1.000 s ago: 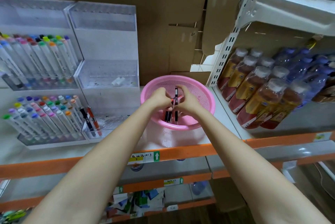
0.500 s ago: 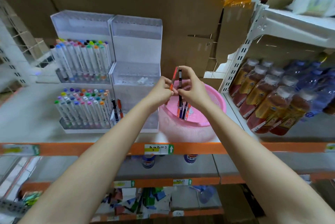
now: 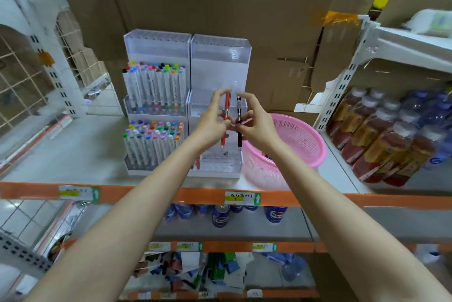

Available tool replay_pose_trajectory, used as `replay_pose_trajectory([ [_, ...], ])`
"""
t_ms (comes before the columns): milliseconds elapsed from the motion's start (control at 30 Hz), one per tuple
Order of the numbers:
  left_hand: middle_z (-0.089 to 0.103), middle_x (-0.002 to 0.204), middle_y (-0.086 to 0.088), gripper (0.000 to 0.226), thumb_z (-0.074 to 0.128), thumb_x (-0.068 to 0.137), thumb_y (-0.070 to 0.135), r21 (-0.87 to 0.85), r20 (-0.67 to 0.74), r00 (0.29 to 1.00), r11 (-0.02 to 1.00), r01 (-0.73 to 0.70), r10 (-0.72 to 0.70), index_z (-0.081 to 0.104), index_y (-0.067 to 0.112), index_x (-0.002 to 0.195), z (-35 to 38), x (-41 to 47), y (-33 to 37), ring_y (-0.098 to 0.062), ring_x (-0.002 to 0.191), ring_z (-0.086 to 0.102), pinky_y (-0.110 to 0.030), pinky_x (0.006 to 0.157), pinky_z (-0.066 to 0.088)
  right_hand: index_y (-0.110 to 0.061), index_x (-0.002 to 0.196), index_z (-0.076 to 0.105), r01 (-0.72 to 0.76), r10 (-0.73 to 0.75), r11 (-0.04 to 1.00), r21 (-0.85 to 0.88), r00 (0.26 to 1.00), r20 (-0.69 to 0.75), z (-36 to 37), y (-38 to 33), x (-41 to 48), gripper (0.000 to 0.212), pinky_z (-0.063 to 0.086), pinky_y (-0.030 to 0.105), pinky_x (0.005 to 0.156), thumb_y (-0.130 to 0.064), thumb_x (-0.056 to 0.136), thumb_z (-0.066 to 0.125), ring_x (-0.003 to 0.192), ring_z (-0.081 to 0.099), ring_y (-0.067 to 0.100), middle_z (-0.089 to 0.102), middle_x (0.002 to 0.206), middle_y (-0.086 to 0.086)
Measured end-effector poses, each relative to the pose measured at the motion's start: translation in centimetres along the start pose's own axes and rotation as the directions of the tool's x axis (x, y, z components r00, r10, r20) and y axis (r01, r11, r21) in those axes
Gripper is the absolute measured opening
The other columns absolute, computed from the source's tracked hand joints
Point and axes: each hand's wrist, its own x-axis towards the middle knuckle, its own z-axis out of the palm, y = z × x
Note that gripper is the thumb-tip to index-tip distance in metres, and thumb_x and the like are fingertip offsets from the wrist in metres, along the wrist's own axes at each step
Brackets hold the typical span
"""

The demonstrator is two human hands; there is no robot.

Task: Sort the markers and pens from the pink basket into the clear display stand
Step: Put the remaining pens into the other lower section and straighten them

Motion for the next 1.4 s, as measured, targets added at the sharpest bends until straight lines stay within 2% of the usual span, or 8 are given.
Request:
replay_pose_trajectory([
  [233,0.058,0.097,0.003,0.036,0.06,0.09,0.005,0.13,-0.109,0.985,0.984,-0.121,0.135,0.045,0.027,0.114,-2.1,-0.7,-0.7,-0.015,0.083,0.066,-0.042,0.08,0.056,-0.034,0.135,0.038,0.021,-0.021,1.0,-0.006,1.0,-0.012,2.4,-1.1,0.0,0.067,0.058,0.047,0.07,-0.002,0.081,0.065,0.068,0.069,0.02,0.063,0.088,0.004],
  [333,0.057,0.096,0.005,0.031,0.068,0.084,0.009,0.159,-0.151,0.974,0.977,-0.145,0.169,0.051,0.023,0.106,-2.8,-0.6,-1.3,-0.015,0.08,0.066,-0.041,0.077,0.056,-0.031,0.134,0.039,0.022,-0.022,1.0,-0.008,1.0,-0.022,3.3,-1.3,-0.2,0.062,0.058,0.047,0.066,-0.006,0.084,0.065,0.066,0.067,0.021,0.06,0.085,0.001],
  [500,0.06,0.081,0.006,0.024,0.072,0.082,0.008,0.169,-0.122,0.972,0.969,-0.181,0.203,0.053,0.019,0.092,-4.0,-0.5,-1.6,-0.008,0.078,0.066,-0.021,0.07,0.053,-0.026,0.126,0.044,0.025,-0.024,1.0,0.013,0.999,-0.044,4.4,-1.2,-0.4,0.045,0.059,0.046,0.069,-0.014,0.089,0.066,0.078,0.066,0.017,0.065,0.083,0.005],
  [667,0.068,0.085,-0.003,0.021,0.073,0.082,0.01,0.219,-0.109,0.972,0.959,-0.181,0.208,0.056,0.013,0.093,-5.0,0.1,-2.7,-0.01,0.079,0.067,-0.028,0.074,0.057,-0.019,0.117,0.047,-0.002,0.006,0.998,0.065,0.998,-0.059,5.4,-1.3,-0.5,0.03,0.059,0.046,0.064,-0.008,0.093,0.06,0.077,0.066,0.024,0.066,0.086,0.01],
  [800,0.069,0.085,-0.003,0.021,0.074,0.081,0.012,0.234,-0.078,0.976,0.955,-0.182,0.205,0.057,0.013,0.092,-5.5,0.3,-3.4,-0.012,0.078,0.068,-0.031,0.074,0.058,-0.017,0.113,0.047,0.008,-0.007,1.0,0.017,0.998,-0.07,6.1,-1.1,-0.5,0.027,0.059,0.047,0.065,-0.006,0.092,0.061,0.076,0.066,0.021,0.066,0.084,0.005],
  [933,0.067,0.083,-0.003,0.022,0.075,0.08,0.012,0.275,-0.04,0.975,0.94,-0.202,0.221,0.056,0.016,0.089,-5.7,0.4,-3.8,-0.012,0.076,0.067,-0.03,0.073,0.058,-0.013,0.112,0.047,0.058,-0.061,0.997,-0.053,0.996,-0.064,6.7,-0.9,-0.5,0.027,0.059,0.043,0.065,-0.011,0.091,0.064,0.073,0.065,0.017,0.065,0.08,0.003],
  [1100,0.068,0.084,-0.003,0.022,0.075,0.08,0.014,0.246,-0.03,0.977,0.949,-0.199,0.213,0.056,0.015,0.09,-6.2,0.4,-4.0,-0.012,0.075,0.068,-0.029,0.072,0.058,-0.014,0.111,0.047,0.063,-0.066,0.996,-0.065,0.997,-0.048,7.0,-0.8,-0.3,0.029,0.058,0.038,0.066,-0.007,0.089,0.064,0.071,0.063,0.01,0.062,0.078,-0.003],
  [1400,0.07,0.089,-0.004,0.023,0.075,0.079,0.015,0.205,-0.011,0.978,0.958,-0.2,0.206,0.059,0.01,0.095,-6.8,0.1,-4.2,-0.011,0.08,0.069,-0.019,0.074,0.056,-0.012,0.111,0.047,0.063,-0.068,0.995,-0.074,0.995,-0.068,6.9,-0.8,-0.6,0.025,0.058,0.044,0.064,-0.012,0.091,0.063,0.071,0.065,0.018,0.065,0.083,0.003],
])
